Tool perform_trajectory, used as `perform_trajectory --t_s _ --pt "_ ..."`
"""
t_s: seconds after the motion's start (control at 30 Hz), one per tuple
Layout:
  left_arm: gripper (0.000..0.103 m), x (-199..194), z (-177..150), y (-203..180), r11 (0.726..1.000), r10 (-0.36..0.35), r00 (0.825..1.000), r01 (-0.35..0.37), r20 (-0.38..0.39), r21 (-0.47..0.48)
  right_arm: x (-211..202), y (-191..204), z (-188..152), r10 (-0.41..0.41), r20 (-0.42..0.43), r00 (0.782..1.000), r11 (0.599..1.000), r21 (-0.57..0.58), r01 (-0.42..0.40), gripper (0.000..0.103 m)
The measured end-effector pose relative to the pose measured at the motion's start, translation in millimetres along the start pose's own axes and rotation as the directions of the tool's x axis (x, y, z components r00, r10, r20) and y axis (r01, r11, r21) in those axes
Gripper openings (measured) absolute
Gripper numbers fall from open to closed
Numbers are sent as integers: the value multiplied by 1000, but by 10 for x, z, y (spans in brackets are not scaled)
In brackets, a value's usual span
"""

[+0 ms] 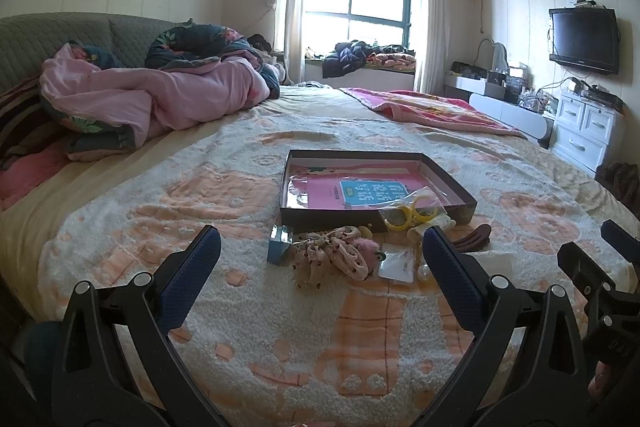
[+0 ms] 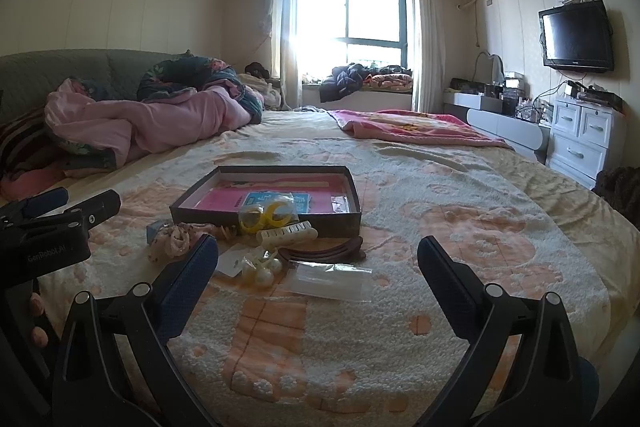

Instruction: Organize jewelry

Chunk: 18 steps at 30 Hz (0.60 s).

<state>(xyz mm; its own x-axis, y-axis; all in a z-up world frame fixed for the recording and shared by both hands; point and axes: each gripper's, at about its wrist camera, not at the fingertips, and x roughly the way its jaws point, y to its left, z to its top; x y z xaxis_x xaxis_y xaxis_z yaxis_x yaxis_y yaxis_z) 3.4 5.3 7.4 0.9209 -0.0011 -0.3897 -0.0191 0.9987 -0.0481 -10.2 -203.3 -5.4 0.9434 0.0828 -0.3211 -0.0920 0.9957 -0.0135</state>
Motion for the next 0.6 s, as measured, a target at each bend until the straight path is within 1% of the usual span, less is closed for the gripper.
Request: perform_trajectory --t_s 0.6 --pt "93 -26 5 4 1000 1 1000 -1 4 -1 11 20 -7 5 -3 1000 1000 -4 -5 97"
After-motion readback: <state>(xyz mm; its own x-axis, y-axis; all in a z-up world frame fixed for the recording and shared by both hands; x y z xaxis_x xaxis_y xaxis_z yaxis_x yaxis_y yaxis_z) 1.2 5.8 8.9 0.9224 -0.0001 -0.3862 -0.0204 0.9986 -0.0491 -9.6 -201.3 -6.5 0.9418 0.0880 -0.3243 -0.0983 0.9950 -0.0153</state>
